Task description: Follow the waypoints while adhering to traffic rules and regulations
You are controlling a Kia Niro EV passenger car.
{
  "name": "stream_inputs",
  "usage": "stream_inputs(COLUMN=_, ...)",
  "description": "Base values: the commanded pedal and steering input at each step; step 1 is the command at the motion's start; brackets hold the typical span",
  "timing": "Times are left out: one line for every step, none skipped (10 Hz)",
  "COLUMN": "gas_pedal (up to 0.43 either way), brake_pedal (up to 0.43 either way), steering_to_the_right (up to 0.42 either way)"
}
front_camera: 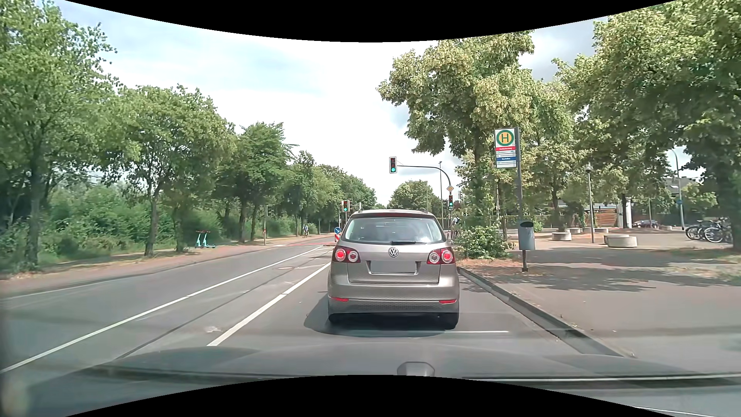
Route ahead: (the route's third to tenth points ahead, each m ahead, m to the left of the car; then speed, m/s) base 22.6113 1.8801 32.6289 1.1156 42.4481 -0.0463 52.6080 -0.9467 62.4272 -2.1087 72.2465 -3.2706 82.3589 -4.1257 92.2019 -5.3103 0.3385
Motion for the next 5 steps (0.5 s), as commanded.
stream_inputs(gas_pedal=0.000, brake_pedal=0.152, steering_to_the_right=-0.007)
stream_inputs(gas_pedal=0.000, brake_pedal=0.159, steering_to_the_right=-0.007)
stream_inputs(gas_pedal=0.000, brake_pedal=0.165, steering_to_the_right=-0.007)
stream_inputs(gas_pedal=0.000, brake_pedal=0.165, steering_to_the_right=-0.007)
stream_inputs(gas_pedal=0.000, brake_pedal=0.165, steering_to_the_right=-0.007)
